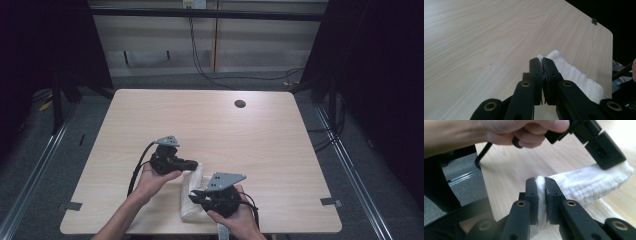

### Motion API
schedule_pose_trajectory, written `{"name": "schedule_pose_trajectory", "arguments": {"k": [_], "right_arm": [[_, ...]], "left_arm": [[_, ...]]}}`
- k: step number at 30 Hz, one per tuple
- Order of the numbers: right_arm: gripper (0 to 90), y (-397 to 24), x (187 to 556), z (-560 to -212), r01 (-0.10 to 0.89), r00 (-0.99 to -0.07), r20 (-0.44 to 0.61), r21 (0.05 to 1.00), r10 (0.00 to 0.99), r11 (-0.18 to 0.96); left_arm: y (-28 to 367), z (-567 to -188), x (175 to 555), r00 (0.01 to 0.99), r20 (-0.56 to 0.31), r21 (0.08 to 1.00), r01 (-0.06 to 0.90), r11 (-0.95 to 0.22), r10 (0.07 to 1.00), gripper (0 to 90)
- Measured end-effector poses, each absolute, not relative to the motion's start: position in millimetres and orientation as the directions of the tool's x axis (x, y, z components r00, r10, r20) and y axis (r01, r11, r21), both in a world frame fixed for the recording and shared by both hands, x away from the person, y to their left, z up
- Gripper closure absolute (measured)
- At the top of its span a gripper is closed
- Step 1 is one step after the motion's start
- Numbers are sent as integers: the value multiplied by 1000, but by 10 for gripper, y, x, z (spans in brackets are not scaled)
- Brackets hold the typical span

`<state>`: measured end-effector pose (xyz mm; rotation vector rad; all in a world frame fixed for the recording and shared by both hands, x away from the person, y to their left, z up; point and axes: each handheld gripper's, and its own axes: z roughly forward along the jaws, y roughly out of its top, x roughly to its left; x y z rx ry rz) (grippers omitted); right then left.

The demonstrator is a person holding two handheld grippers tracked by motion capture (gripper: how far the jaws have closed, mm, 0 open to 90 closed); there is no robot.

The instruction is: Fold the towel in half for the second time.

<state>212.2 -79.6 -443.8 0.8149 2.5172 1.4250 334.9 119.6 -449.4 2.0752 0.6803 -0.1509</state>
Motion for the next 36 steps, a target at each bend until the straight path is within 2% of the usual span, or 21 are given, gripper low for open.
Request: {"name": "schedule_pose_trajectory", "arguments": {"k": [19,23,25,36], "right_arm": [[808,-1073,1994,-4673,446,-810,162,794,564,413],[783,-1107,2005,-4739,465,-799,163,778,578,423],[725,-1106,1997,-4757,466,-801,155,767,578,440],[674,-1328,1966,-4798,490,-767,129,750,628,444]], "left_arm": [[834,-4645,3331,857,-359,702,509,-499,370,870],[754,-4734,3364,852,-375,689,520,-505,365,868],[731,-4764,3364,851,-372,688,521,-505,370,857],[595,-4795,3378,858,-385,710,511,-484,341,797]]}}
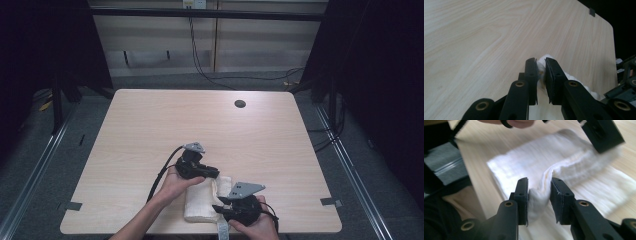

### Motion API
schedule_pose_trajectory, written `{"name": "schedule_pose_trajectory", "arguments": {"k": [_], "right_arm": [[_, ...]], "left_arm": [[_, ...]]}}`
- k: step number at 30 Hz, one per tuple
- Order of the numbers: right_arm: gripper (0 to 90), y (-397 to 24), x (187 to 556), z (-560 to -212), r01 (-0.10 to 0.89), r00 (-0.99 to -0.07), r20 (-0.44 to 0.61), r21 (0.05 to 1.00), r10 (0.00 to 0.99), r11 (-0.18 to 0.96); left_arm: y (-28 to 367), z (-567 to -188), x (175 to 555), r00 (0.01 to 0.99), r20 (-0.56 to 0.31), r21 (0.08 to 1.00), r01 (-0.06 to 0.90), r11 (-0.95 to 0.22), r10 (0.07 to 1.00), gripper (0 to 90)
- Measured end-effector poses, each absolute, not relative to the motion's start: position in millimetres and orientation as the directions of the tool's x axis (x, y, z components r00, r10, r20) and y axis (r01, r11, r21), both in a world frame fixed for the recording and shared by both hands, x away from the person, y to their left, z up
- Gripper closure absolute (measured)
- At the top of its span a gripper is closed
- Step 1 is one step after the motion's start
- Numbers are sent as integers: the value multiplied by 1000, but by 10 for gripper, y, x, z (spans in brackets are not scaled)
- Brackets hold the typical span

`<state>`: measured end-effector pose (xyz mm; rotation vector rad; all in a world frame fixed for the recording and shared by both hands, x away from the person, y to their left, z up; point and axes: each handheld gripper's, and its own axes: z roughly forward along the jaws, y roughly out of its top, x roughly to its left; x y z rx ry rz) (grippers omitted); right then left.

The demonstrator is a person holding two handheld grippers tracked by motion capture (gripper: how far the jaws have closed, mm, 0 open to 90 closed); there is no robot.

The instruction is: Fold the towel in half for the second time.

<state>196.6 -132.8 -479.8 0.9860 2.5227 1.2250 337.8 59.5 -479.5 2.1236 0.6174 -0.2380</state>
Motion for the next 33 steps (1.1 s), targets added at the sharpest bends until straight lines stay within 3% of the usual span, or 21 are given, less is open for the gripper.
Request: {"name": "schedule_pose_trajectory", "arguments": {"k": [4,11,16,25,33], "right_arm": [[644,-1430,1947,-4842,502,-754,116,736,647,453],[613,-1529,1924,-4804,506,-741,108,739,663,445],[650,-1600,1838,-4808,510,-749,121,734,652,449],[606,-1775,1958,-4672,513,-704,129,773,698,374],[575,-1933,2174,-4624,533,-655,134,779,744,329]], "left_arm": [[478,-4809,3400,863,-391,718,503,-481,320,760],[462,-4803,3383,855,-390,735,513,-443,343,567],[554,-4714,3341,856,-370,752,503,-425,360,494],[821,-4568,3252,863,-280,763,466,-448,420,494],[1232,-4463,3156,841,-244,774,469,-425,483,439]]}}
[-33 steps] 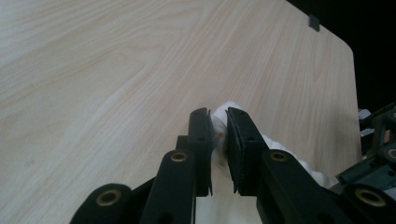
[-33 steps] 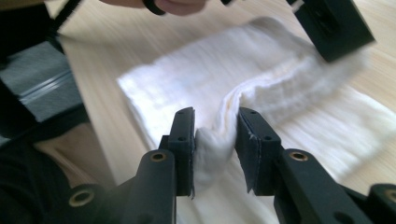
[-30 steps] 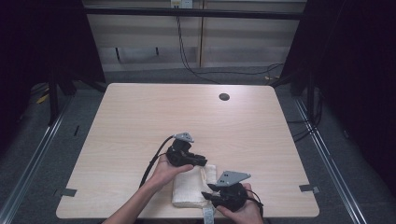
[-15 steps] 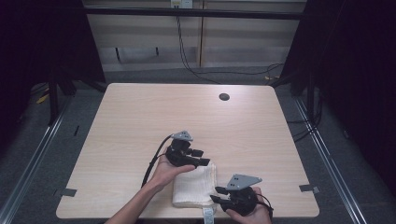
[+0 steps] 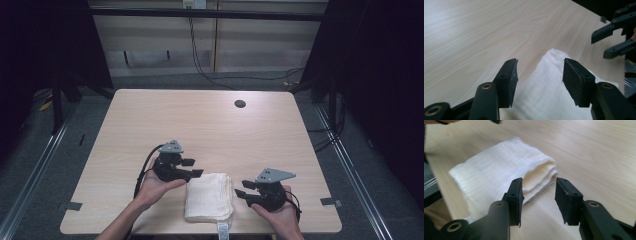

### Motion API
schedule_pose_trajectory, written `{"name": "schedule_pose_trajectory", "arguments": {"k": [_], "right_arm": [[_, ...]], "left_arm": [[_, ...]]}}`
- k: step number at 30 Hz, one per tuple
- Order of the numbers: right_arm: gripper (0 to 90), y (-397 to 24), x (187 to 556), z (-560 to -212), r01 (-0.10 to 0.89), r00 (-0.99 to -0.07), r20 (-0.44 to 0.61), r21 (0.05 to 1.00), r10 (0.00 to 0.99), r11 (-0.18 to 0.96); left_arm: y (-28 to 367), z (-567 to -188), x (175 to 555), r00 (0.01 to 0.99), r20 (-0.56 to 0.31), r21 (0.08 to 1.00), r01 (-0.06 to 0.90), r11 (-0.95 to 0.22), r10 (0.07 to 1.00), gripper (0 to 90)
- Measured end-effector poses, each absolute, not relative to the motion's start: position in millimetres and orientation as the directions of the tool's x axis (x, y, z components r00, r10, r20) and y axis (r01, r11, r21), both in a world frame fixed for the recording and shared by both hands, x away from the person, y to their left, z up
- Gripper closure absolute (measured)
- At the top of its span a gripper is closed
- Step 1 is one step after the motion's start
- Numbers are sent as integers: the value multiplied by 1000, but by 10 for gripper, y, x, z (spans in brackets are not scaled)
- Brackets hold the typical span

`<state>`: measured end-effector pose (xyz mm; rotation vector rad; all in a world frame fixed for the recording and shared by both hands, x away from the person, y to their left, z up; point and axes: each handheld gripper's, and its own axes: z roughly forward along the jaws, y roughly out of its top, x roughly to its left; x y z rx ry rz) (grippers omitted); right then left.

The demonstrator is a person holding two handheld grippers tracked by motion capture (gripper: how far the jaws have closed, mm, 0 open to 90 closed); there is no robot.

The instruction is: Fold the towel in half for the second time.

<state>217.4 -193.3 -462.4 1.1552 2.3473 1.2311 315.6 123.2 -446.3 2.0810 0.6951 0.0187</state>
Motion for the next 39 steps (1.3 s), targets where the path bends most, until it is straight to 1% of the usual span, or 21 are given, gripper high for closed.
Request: {"name": "schedule_pose_trajectory", "arguments": {"k": [1,5,7,8,10,12,14,16,20,21,25,26,28,31,33,35,39], "right_arm": [[571,-1936,2187,-4630,532,-650,134,783,748,322],[532,-1954,2202,-4597,529,-651,144,790,745,310],[523,-1991,2191,-4570,527,-651,150,795,744,301],[518,-2014,2184,-4561,528,-649,148,794,746,301],[507,-2061,2172,-4558,527,-651,139,790,746,313],[498,-2115,2156,-4565,530,-651,138,787,746,317],[493,-2169,2142,-4572,535,-643,139,785,753,312],[494,-2225,2136,-4571,533,-641,136,787,756,310],[488,-2325,2156,-4554,538,-617,141,794,774,284],[488,-2349,2158,-4549,535,-614,138,796,777,282],[488,-2403,2155,-4553,531,-602,129,802,788,275],[514,-2418,2149,-4585,540,-601,138,796,787,272],[506,-2417,2136,-4634,539,-601,131,795,789,279],[481,-2455,2126,-4681,539,-584,135,802,801,258],[467,-2517,2116,-4682,543,-559,144,808,816,230],[495,-2599,2100,-4685,534,-533,154,824,832,190],[480,-2677,2118,-4703,541,-516,163,823,841,172]], "left_arm": [[1277,-4456,3147,833,-257,774,481,-412,490,435],[1448,-4451,3064,825,-238,762,486,-428,513,413],[1548,-4469,3029,819,-275,754,509,-416,504,402],[1598,-4477,3005,809,-285,746,524,-412,514,400],[1692,-4492,2950,800,-258,735,527,-427,542,397],[1794,-4509,2898,796,-264,728,535,-429,545,397],[1885,-4522,2846,796,-252,735,527,-426,551,397],[1967,-4527,2813,790,-273,734,540,-412,548,390],[2109,-4513,2732,777,-266,737,545,-399,570,387],[2152,-4516,2709,765,-252,738,548,-393,592,387],[2304,-4576,2675,732,-265,740,572,-355,627,381],[2396,-4629,2660,708,-268,735,589,-336,654,380],[2456,-4651,2642,693,-262,739,592,-322,672,371],[2504,-4646,2589,694,-246,750,579,-320,677,369],[2499,-4643,2518,698,-215,760,559,-332,683,367],[2449,-4656,2494,719,-221,756,553,-349,659,367],[2341,-4669,2485,754,-205,758,526,-386,624,367]]}}
